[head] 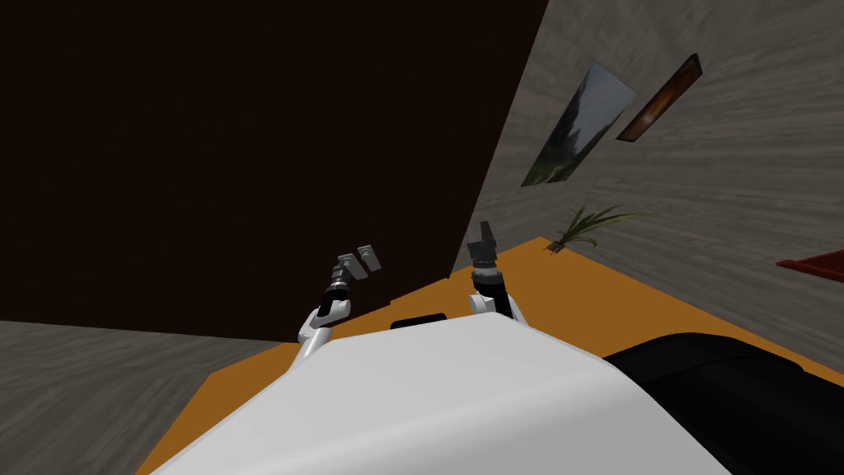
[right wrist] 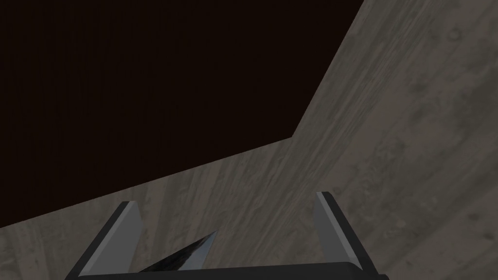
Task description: Pull the door open
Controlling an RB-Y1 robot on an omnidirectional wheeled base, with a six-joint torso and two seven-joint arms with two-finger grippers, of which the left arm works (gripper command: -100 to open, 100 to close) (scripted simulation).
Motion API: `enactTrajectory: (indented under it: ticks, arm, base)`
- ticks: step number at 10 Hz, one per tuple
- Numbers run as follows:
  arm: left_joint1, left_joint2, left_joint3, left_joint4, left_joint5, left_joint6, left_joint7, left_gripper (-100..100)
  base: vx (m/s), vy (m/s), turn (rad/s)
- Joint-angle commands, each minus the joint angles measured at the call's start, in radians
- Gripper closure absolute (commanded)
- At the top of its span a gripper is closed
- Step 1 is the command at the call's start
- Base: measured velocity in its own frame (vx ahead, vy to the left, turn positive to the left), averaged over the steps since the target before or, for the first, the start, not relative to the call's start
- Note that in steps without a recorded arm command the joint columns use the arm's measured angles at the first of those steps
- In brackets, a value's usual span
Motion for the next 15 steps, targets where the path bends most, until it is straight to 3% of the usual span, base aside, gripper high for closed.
enactTrajectory:
  ticks: [1,4,5,10,11,13,15]
  arm:
    - [0.001,0.003,0.005,0.0,0.001,-0.001,0.001,100]
    - [0.032,0.023,0.021,0.01,0.005,0.003,0.006,100]
    - [0.036,0.02,0.005,-0.02,0.004,0.009,0.011,-100]
    - [0.043,0.013,-0.051,-0.065,-0.001,0.008,0.031,-100]
    - [0.043,0.014,-0.046,-0.059,0.0,0.006,0.029,-100]
    - [0.07,0.03,-0.003,-0.027,0.005,0.003,0.023,-100]
    - [0.07,0.031,0.007,-0.017,0.006,0.0,0.019,-100]
  base:
    - [0.0,0.0,0.0]
    - [-0.18,0.06,0.104]
    - [-0.216,0.008,-0.019]
    - [-0.201,-0.064,-0.072]
    - [-0.071,-0.036,-0.004]
    - [-0.012,0.13,0.209]
    - [0.116,0.119,0.016]
